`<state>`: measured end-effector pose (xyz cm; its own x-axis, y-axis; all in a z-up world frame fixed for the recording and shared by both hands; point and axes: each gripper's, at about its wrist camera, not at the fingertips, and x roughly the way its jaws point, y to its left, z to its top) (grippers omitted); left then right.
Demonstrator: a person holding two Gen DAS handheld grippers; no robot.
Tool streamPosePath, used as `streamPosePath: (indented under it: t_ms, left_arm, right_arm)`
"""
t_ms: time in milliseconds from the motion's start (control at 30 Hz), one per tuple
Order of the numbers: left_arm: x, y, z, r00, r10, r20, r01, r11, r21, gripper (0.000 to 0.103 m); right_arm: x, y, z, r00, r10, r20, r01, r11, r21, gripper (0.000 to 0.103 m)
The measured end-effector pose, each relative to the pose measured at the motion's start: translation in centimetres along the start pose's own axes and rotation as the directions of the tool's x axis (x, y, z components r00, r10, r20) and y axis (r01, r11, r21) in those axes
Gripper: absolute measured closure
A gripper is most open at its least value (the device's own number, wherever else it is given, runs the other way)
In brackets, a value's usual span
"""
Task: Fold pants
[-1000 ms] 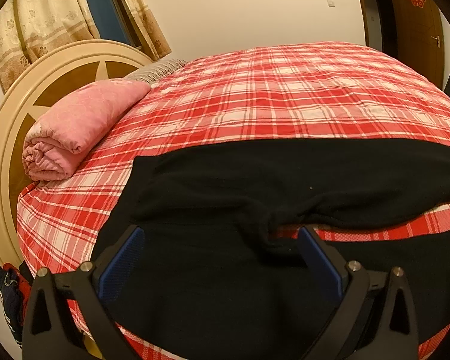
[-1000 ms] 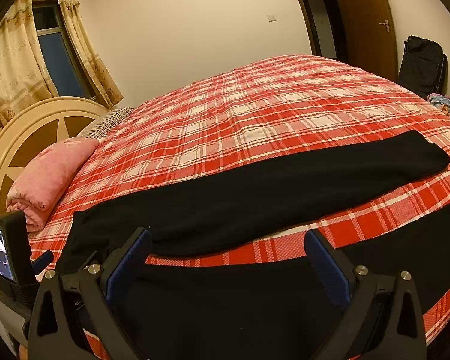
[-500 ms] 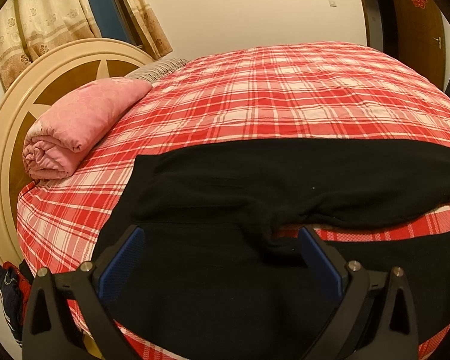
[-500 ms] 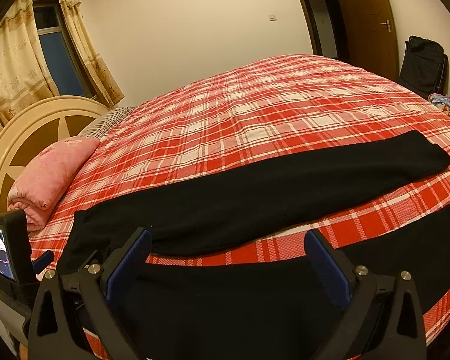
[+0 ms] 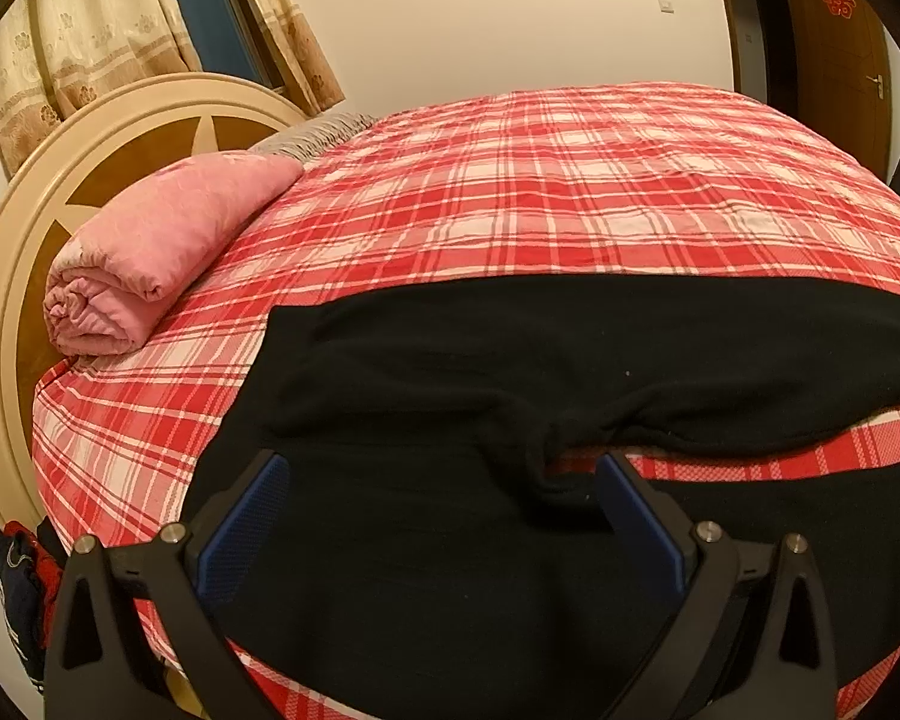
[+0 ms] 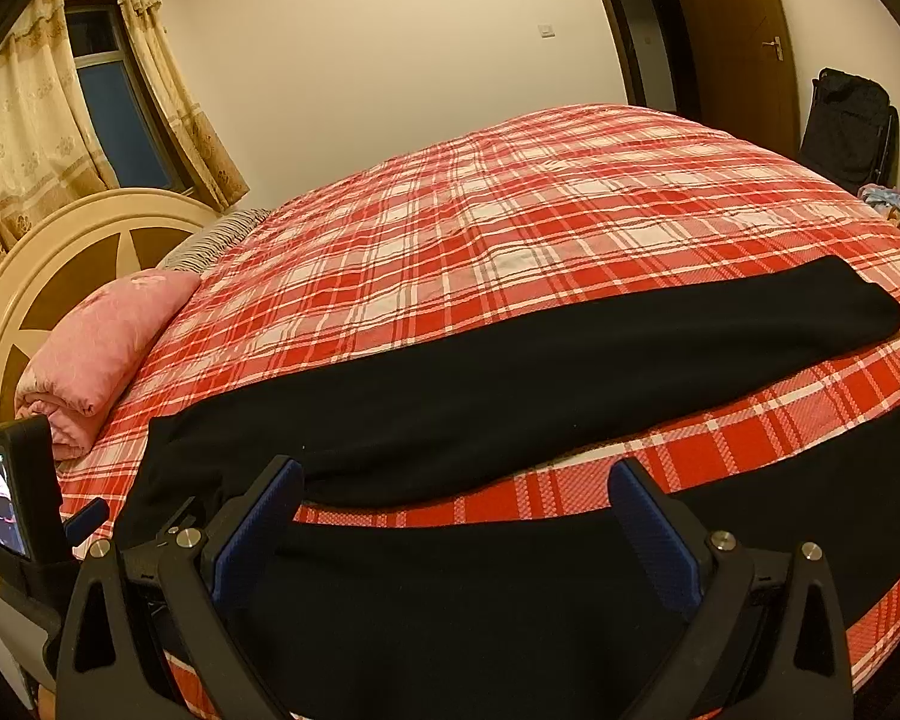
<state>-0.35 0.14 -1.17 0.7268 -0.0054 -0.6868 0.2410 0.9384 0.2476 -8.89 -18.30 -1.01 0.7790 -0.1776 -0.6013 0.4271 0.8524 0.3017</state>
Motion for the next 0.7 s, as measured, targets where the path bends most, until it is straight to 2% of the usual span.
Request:
streamPosePath:
  t_ms: [467, 633, 700]
  left_arm:
    - [0.7, -0.1, 0.0, 1.000, -0.012, -0.019, 0.012, 1.000, 0.008, 0.000]
    - [2.5, 2.2, 0.9, 0.995, -0.074, -0.062, 0.073, 0.997, -0.026, 0.000]
    - [3.6, 3.7, 1.7, 0.994, -0.081, -0.077, 0.077, 0.996, -0.052, 0.000]
  right_arm:
    - [0.9, 0.0, -0.1, 1.000, 0.000, -0.020, 0.000, 1.000, -0.016, 0.001]
    - [3.3, -0.5, 0.8, 0.998, 0.004, -0.064, -0.008, 0.998, -0.061, 0.001]
    - [4.5, -0.4, 1.7, 0.997, 0.009, -0.075, -0.016, 0.996, -0.088, 0.001]
